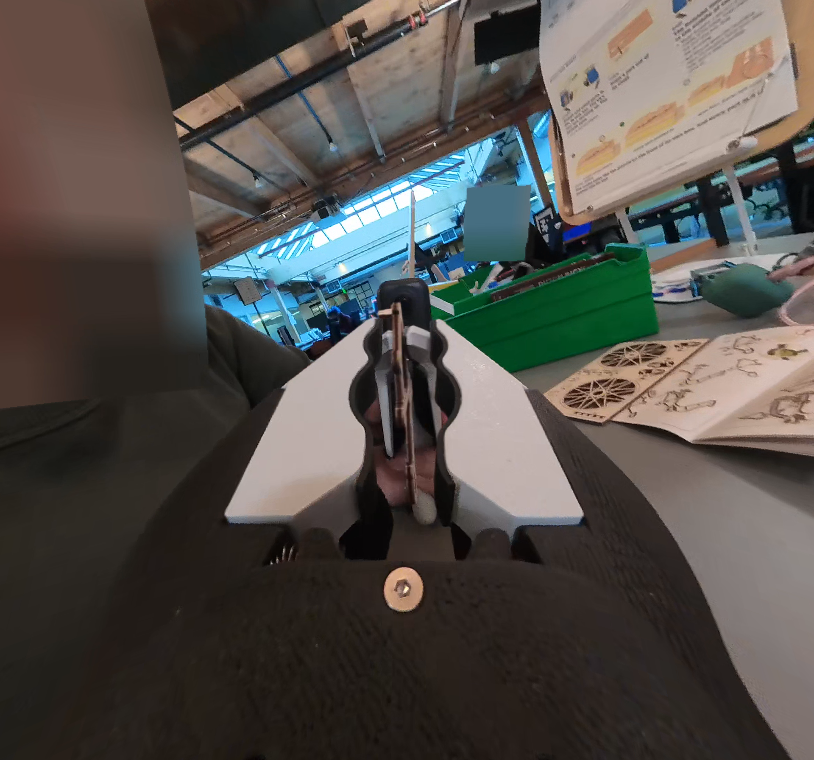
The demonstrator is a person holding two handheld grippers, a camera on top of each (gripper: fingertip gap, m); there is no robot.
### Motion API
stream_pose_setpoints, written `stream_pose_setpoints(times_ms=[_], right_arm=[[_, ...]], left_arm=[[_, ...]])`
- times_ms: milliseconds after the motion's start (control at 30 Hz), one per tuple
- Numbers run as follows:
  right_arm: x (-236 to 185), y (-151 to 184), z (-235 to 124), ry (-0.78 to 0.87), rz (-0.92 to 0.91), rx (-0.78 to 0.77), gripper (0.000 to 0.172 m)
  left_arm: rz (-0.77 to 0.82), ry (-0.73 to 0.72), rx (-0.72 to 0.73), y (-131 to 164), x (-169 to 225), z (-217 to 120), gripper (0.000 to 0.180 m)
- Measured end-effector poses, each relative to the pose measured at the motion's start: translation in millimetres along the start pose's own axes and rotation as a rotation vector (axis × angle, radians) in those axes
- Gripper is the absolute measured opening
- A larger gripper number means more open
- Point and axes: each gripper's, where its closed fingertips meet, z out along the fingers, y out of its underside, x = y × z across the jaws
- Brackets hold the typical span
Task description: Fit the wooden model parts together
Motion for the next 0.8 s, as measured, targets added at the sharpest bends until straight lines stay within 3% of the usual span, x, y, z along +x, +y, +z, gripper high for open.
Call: stream_pose_setpoints(times_ms=[167,800], right_arm=[[-8,0,-1,-0.011,-0.109,-0.002,0.021],[-17,3,-1,-0.049,-0.203,-0.005,0.013]], left_arm=[[0.052,0.029,0.004,2,5,2,0.0],[0.162,0.091,-0.018,11,18,5,0.0]])
